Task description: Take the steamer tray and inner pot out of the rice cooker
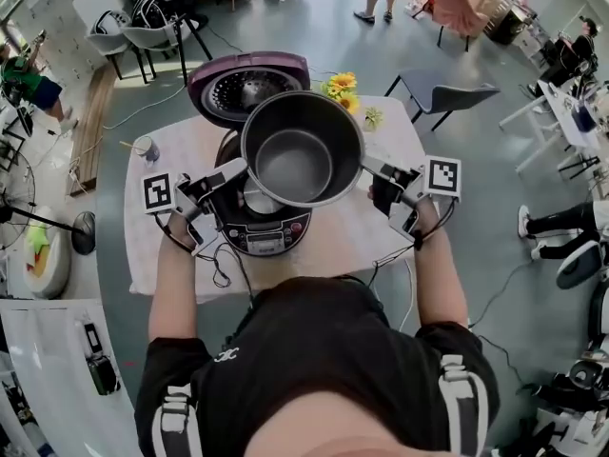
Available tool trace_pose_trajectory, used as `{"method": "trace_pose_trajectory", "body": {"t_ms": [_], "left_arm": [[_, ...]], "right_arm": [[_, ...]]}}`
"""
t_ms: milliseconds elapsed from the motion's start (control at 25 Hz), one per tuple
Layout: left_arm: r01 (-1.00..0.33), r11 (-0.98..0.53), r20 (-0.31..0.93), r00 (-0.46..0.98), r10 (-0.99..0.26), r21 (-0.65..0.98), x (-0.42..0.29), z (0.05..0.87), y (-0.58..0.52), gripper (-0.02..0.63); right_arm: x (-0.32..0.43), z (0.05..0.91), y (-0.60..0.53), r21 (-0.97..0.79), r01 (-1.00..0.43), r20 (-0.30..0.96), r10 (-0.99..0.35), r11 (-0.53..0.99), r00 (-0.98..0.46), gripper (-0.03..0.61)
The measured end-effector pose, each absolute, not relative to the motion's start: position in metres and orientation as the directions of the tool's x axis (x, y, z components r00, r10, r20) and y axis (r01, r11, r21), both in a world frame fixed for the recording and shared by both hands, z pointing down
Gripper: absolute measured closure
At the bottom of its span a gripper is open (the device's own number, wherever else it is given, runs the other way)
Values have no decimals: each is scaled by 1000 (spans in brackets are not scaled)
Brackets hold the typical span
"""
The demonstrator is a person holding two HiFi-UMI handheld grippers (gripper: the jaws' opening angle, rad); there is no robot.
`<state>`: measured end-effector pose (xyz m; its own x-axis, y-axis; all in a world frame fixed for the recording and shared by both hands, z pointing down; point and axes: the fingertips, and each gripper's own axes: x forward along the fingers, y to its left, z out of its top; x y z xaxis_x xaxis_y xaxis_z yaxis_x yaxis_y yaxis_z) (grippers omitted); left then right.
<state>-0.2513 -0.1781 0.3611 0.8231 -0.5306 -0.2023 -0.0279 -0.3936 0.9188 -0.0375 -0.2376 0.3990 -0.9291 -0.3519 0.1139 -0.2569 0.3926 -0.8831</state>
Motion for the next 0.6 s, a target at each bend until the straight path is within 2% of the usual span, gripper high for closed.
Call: {"method": "trace_pose_trajectory", "body": {"t_ms": [320,600], "left_arm": [[-33,-393,-181,850,-495,919,-106,359,-181,596],[-6,-345,-167,867,-469,939,-88,377,-193,597]], "right_arm": [[108,392,-239,-875,-267,89,-406,404,-909,558],[127,414,-248,-863,-334,139,-458,378,-878,558]]}}
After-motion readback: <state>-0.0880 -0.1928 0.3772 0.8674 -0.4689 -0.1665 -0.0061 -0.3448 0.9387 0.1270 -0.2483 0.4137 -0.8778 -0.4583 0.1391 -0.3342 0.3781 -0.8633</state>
